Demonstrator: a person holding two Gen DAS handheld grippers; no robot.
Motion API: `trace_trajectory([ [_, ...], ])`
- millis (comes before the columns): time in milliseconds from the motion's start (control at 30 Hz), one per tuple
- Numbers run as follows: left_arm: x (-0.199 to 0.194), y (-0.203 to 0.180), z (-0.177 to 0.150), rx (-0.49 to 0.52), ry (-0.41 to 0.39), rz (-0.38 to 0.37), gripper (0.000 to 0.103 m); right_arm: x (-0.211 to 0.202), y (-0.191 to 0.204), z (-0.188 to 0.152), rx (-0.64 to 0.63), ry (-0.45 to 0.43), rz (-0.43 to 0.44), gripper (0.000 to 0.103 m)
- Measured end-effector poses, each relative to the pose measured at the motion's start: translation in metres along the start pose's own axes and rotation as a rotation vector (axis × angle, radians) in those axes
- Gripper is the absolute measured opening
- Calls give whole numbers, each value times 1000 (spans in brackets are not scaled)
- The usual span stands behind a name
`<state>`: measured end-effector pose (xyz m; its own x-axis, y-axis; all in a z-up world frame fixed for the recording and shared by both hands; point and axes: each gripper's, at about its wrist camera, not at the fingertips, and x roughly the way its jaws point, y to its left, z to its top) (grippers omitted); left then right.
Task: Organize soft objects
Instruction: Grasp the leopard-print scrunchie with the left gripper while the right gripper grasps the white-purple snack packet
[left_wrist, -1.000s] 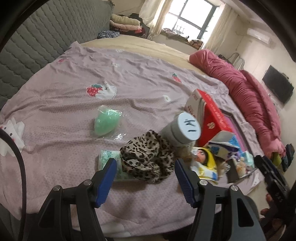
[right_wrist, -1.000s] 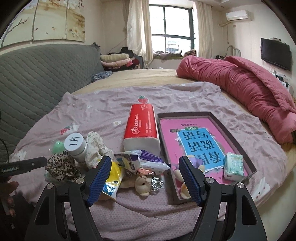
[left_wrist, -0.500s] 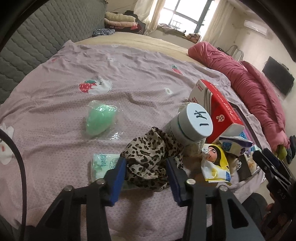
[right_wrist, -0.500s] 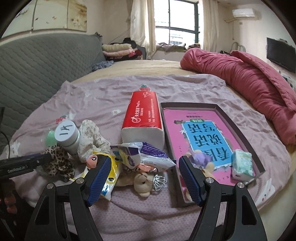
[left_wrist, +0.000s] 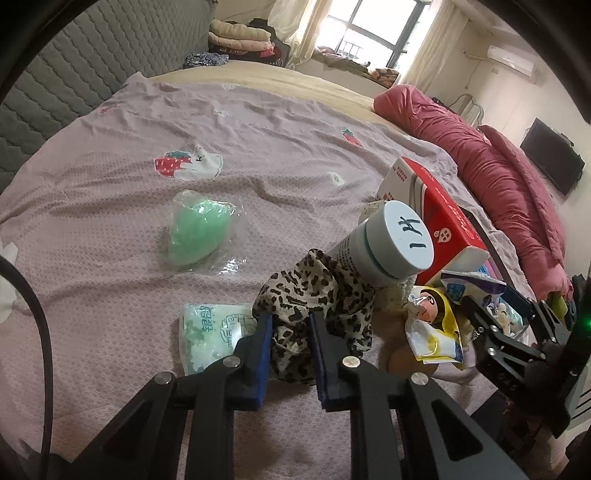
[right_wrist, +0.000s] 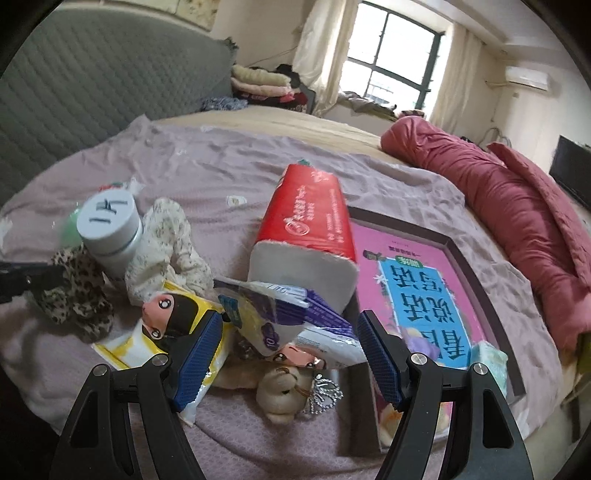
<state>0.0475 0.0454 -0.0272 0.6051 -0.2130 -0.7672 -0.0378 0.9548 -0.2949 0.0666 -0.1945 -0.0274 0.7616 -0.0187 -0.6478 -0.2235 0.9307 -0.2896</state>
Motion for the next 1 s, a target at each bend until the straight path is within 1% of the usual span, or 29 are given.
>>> trace_trajectory([
  [300, 2, 5, 1, -32, -3, -24, 20, 27, 1, 1, -35, 16, -26, 76],
  [500, 3, 2, 1, -27, -8, -26, 20, 33, 4, 1, -55, 5, -36, 77],
  [533, 3, 1, 1, -23, -8, -26, 20, 32, 4, 1, -52, 4, -34, 75],
  [567, 4, 1, 1, -20, -7, -29, 20, 32, 3, 1, -45, 3, -23, 65],
  [600, 5, 0, 1, -17, -4, -30, 20, 33, 2, 2, -33, 4, 1, 61],
  [667, 6, -1, 1, -14, -2, -33, 16, 34, 0, 1, -23, 9, 19, 56],
  [700, 7, -1, 1, -13, -1, -36, 14, 33, -1, 1, -18, 9, 33, 55],
  [767, 8, 0, 1, -14, 0, -37, 12, 32, -3, 1, -9, 9, 46, 51],
  [900, 9, 3, 1, -29, -3, -55, 10, 25, -11, 2, 29, -7, 62, 49],
  [1000, 7, 3, 1, -27, -13, -60, 9, 13, -21, 4, 79, -38, 76, 48],
])
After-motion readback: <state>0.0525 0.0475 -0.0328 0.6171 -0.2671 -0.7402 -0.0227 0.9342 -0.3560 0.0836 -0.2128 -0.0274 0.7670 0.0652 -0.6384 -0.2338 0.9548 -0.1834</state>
